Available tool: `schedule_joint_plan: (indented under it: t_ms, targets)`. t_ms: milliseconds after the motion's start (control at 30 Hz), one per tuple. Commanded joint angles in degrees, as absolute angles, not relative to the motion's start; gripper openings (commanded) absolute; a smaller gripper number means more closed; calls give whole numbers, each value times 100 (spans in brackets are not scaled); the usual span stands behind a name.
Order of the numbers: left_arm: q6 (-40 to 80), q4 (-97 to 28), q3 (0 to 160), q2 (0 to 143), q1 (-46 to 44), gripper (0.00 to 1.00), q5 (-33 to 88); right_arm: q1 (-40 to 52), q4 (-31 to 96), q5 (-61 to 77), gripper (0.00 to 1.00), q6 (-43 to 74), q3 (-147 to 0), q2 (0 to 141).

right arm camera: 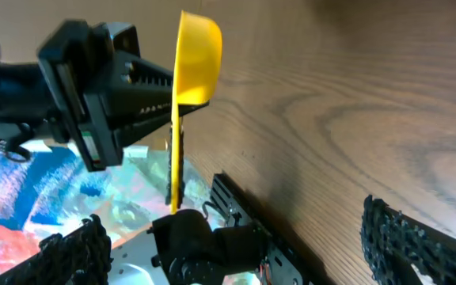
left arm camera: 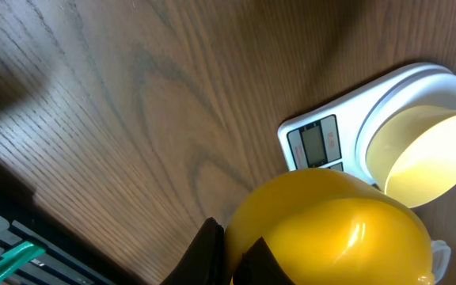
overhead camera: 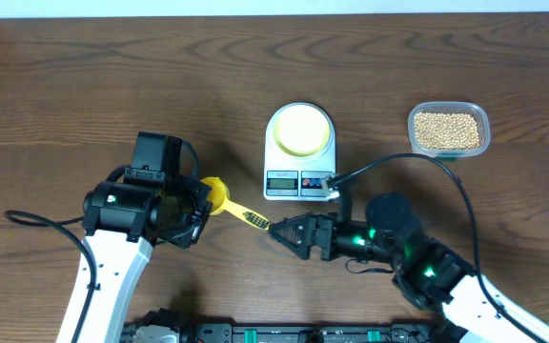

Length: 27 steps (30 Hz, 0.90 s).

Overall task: Scoop item into bowl and weigh 50g on scale
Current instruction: 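Close the right gripper on the scoop handle near the left gripper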

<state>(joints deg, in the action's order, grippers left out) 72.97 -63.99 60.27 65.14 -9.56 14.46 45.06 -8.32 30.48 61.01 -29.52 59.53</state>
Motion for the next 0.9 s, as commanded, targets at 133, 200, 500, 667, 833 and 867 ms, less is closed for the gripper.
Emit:
schedule_joint_plan:
  t_ms: [133,200,500,667,833,867]
  targets:
    - [7406,-6399,5979,6484,-1017,7,1354,4967,-1767,2517,94,6386,-2934,6565]
    - [7406,-6399,5979,6484,-1103,8,1352,5037,-2130,2515,92,6386,-2934,6720]
    - [7430,-6396,5979,6530,-1448,7,1347,5072,-2683,2499,80,6584,-2934,7011]
    - [7518,-6396,5979,6600,-1457,7,1352,5072,-2687,2491,73,6619,-2934,7011]
    - [7518,-6396,5979,6632,-1527,7,1352,5072,-2694,2324,65,6626,-2934,7011]
    - [7520,-6394,5979,6632,-1553,7,1350,5072,-2698,2296,63,6652,-2934,7011]
